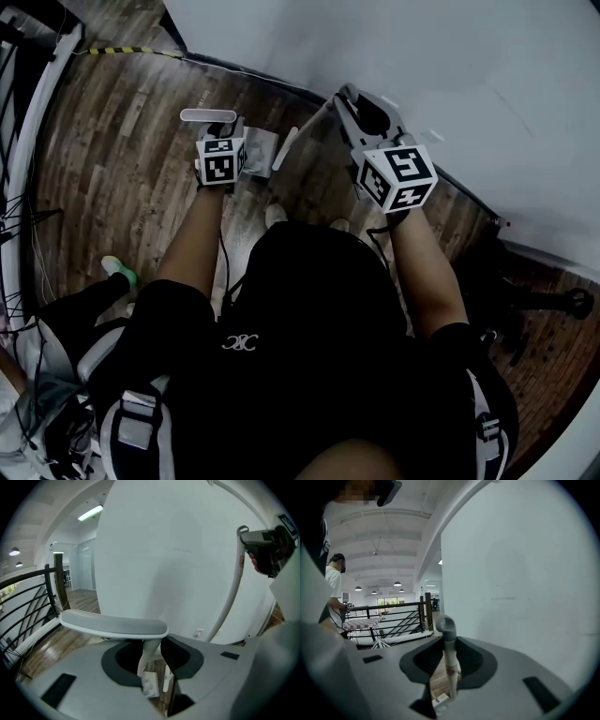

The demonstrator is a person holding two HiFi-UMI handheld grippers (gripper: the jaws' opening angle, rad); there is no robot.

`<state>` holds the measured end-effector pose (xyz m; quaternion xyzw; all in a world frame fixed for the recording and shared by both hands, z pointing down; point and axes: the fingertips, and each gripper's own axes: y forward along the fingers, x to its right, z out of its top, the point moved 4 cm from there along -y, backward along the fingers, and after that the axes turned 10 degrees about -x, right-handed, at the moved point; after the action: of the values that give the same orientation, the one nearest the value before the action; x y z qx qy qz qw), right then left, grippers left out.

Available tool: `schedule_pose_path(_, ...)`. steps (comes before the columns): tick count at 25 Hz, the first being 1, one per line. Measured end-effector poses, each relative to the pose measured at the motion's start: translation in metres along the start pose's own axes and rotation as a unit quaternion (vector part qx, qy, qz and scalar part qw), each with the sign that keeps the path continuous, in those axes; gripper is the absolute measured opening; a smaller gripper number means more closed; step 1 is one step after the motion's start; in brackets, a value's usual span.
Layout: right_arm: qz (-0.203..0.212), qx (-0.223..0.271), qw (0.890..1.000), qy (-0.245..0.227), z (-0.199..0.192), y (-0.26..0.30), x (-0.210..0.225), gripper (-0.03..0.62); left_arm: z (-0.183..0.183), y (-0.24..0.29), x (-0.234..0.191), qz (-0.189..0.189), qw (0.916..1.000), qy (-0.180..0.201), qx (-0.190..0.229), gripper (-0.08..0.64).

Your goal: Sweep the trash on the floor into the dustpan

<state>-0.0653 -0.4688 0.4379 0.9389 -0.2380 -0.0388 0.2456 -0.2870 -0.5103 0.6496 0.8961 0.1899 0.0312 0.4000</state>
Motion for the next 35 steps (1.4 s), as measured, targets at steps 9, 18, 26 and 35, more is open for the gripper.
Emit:
schedule_pose_path(9,-0.034,0.032,0.999,0.018,0.003,-0.056,0.038,0.097,0.053,-0.051,0.025,0.032,0.9981,0.023,0.048,0.11)
schedule_pose_path(18,-0.084,0.038,0.994,0.054,-0.007,-0.126,0.1,0.097,0.133,-0.122,0.093,0.021,0.9911,0.042,0.125,0.108)
schedule_pose_path(26,-0.126,0.046,0.988,0.07,-0.024,-0.188,0.128,0.097,0.158,-0.155,0.156,-0.002,0.986,0.058,0.156,0.107)
schedule_pose_path(35,-0.168,0.074,0.98,0.079,-0.026,-0.23,0.169,0.097,0.189,-0.162,0.215,-0.035,0.9793,0.094,0.176,0.107)
